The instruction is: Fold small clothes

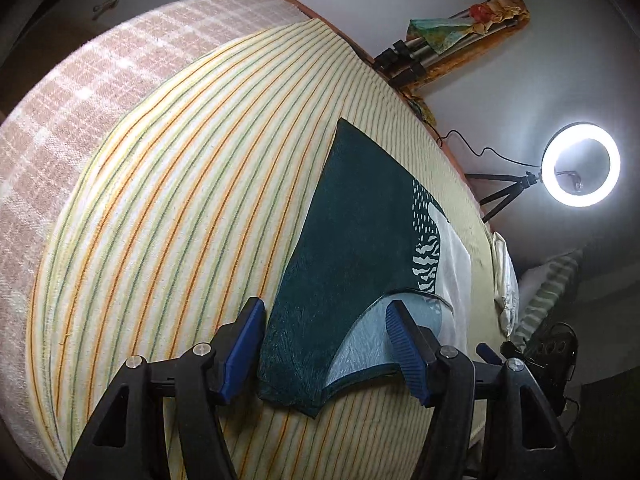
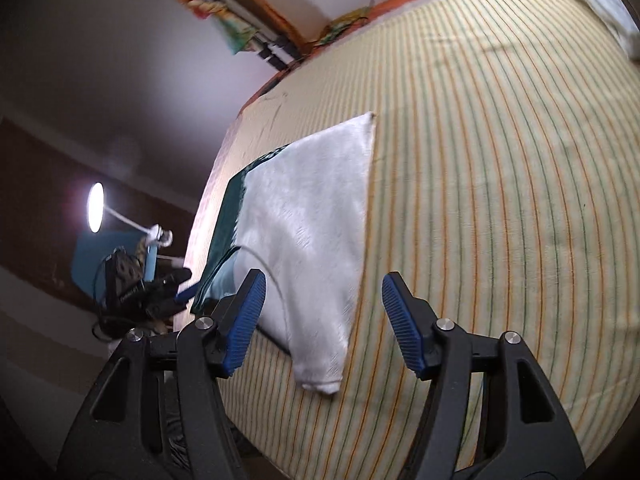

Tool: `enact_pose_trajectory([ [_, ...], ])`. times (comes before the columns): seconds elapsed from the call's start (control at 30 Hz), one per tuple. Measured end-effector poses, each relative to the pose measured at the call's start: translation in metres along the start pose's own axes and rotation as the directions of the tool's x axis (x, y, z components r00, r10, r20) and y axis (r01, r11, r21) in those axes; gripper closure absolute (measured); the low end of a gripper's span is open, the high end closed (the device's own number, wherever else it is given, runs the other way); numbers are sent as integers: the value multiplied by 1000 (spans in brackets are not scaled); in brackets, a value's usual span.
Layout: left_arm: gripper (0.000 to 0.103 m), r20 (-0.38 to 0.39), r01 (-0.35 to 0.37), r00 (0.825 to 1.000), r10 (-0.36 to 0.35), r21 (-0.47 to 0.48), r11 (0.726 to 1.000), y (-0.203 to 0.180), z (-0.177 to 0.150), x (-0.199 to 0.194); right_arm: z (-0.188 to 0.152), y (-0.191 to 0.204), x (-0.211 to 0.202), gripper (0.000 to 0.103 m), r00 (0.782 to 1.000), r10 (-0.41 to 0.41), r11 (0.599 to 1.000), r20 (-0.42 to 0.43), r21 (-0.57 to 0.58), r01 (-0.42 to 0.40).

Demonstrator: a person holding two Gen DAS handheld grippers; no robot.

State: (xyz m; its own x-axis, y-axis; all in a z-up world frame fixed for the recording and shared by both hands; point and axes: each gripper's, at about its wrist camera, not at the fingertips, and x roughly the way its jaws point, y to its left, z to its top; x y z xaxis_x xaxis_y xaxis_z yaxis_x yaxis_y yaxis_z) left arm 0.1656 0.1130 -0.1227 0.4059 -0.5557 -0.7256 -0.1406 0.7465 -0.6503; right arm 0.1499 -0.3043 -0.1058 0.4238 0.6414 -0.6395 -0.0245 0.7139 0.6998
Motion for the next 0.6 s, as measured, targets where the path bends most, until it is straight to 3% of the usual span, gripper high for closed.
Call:
enact_pose_trajectory([
  [0.33,39,-4,54,999,-54,-43,998,-3,18,13,7,-4,27,39,999,45,996,-2,80,-45],
  [0.6,41,6,46,999,-46,-36,998,-17,32,29,29,0,55,42,997,72,994,22,77,-73],
])
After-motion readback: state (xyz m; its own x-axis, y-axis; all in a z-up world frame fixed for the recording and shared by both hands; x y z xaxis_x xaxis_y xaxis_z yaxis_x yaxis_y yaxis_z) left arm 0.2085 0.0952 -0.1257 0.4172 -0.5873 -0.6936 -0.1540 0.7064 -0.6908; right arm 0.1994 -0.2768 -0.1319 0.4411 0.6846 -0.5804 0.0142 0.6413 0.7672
